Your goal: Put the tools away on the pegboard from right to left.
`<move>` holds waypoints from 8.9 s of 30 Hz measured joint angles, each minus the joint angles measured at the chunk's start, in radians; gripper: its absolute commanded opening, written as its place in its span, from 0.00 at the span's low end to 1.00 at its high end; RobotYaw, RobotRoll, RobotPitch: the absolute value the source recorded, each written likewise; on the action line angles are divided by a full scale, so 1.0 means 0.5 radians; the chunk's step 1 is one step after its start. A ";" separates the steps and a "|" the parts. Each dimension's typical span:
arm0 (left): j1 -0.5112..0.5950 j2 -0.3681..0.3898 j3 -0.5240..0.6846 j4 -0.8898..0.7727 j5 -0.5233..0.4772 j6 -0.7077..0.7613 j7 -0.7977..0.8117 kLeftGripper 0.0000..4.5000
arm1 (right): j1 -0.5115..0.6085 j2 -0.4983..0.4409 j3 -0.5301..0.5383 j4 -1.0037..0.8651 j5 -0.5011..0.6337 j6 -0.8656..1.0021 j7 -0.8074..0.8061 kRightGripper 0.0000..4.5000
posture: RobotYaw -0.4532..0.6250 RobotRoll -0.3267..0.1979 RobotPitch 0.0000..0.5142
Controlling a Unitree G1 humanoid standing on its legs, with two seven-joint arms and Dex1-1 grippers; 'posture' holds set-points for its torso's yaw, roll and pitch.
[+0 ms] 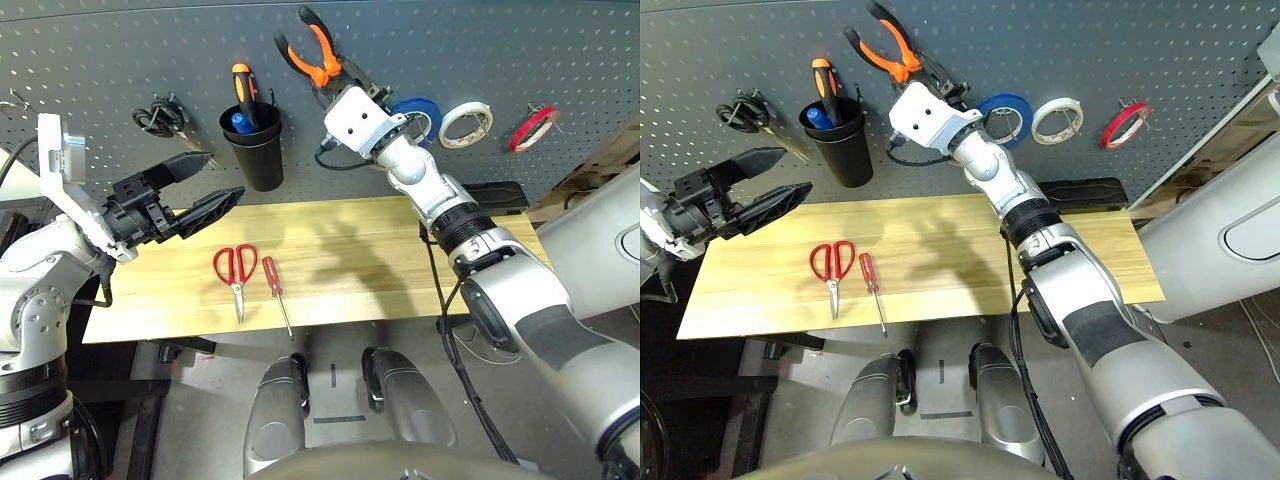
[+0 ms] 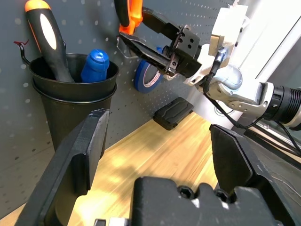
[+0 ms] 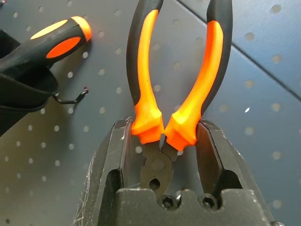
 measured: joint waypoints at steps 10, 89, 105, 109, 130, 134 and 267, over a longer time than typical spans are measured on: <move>0.006 -0.001 0.000 -0.043 -0.025 0.010 0.034 1.00 | 0.036 -0.005 -0.048 0.041 0.105 0.006 0.036 0.46 | 0.48 0.62 0.36; -0.045 -1.123 -0.700 1.153 1.268 0.094 1.450 0.19 | 1.945 -1.088 -0.163 -2.454 1.067 1.519 1.797 1.00 | 0.31 0.62 0.42; 0.245 -1.030 -0.457 -0.382 1.029 0.692 1.447 0.19 | 1.510 -0.948 -0.311 -1.795 1.525 1.214 2.432 1.00 | 0.55 0.62 0.28; 0.222 -0.994 -0.359 -0.565 0.943 0.688 1.411 0.19 | 1.451 -0.952 -0.384 -1.698 1.599 1.224 2.531 1.00 | 0.56 0.62 0.23; -0.520 -0.428 0.328 -0.565 -0.186 1.038 1.141 0.19 | 1.311 -1.089 -0.646 -1.725 1.894 1.532 2.734 1.00 | 0.52 0.62 0.17; -0.741 -0.563 0.332 -0.438 -0.368 1.024 1.309 0.19 | 1.302 -1.100 -0.658 -1.728 1.900 1.555 2.739 1.00 | 0.51 0.62 0.17; -0.222 -0.904 -0.370 1.741 1.299 -0.749 1.549 1.00 | 1.720 -0.827 0.072 -2.381 1.238 1.614 2.035 1.00 | 0.25 0.62 0.60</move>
